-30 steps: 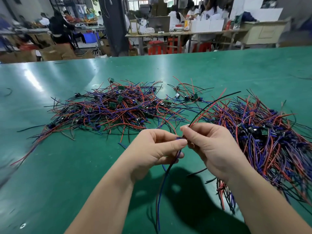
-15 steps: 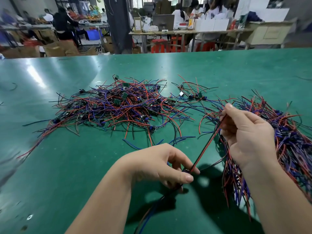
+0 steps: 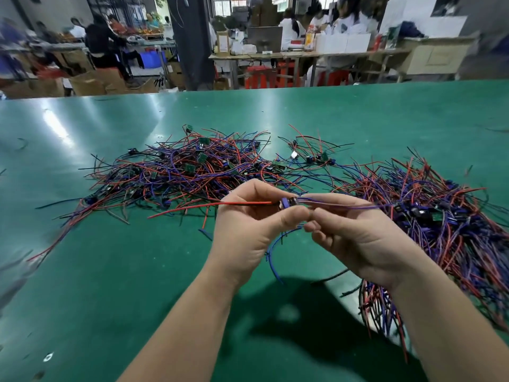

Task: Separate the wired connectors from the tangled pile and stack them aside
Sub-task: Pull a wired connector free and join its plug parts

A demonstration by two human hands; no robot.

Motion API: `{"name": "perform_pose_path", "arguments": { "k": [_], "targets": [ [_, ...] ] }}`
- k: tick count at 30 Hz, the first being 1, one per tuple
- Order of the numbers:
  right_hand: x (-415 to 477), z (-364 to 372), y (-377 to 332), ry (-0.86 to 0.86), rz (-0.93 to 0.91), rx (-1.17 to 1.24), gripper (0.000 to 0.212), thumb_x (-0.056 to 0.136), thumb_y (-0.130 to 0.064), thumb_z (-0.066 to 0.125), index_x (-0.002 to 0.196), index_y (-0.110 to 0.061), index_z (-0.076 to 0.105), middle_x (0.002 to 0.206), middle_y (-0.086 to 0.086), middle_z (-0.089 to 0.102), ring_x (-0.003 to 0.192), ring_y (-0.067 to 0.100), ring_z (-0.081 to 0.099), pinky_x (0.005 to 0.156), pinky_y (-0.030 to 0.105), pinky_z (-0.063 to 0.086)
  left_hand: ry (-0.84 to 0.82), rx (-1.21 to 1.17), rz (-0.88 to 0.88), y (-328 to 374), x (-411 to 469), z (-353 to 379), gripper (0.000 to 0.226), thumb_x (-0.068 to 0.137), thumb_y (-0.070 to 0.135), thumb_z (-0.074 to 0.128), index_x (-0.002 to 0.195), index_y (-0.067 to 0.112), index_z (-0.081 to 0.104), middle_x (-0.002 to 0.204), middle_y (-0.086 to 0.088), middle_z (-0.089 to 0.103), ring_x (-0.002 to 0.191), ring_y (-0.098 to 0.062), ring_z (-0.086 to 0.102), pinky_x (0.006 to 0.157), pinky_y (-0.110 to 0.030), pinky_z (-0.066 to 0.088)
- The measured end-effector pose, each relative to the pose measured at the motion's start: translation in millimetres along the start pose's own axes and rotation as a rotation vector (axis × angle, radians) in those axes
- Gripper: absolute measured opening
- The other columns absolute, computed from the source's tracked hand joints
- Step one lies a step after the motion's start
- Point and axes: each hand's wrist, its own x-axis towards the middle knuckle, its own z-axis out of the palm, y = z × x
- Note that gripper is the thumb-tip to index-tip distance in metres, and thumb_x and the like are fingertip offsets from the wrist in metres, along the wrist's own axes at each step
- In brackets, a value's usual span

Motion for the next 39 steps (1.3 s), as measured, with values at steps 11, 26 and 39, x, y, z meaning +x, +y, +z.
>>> {"name": "perform_pose_path", "arguments": {
  "k": [11, 26, 39],
  "targets": [
    [10, -9, -2, 0.218, -0.080, 0.050, 0.021, 0.063, -0.012, 0.066, 0.084, -0.012, 0.070, 0.062, -0.001, 0.061, 0.053, 0.005, 0.057, 0.050, 0.013, 0.047, -0.136, 0.176, -0.129, -9, -5, 8, 0.032, 0.086, -0.013, 0.058, 0.090, 0.015, 0.074, 0.081, 0.000, 0.075, 0.075, -0.012, 0.071, 0.071, -0.024, 0.057],
    [6, -5, 2, 0.367, -0.184, -0.330, 0.023, 0.093, -0.006, 0.055, 0.078, -0.014, 0.070, 0.059, -0.002, 0.067, 0.059, 0.011, 0.054, 0.059, 0.020, 0.041, -0.386, 0.454, -0.619, -11, -7, -3, 0.019, 0.070, 0.007, 0.082, 0.071, 0.014, 0.065, 0.058, 0.003, 0.065, 0.052, -0.004, 0.060, 0.052, -0.017, 0.050],
    [1, -17, -14, 0.724, -0.794, -0.402, 0.024, 0.091, -0.015, 0.051, 0.110, -0.029, 0.047, 0.107, -0.004, 0.052, 0.088, -0.004, 0.050, 0.081, 0.012, 0.040, -0.314, 0.308, -0.638, -5, -1, -10, 0.009, 0.081, 0.004, 0.071, 0.088, 0.009, 0.070, 0.069, -0.002, 0.070, 0.060, -0.008, 0.067, 0.054, -0.016, 0.051]
  ]
}}
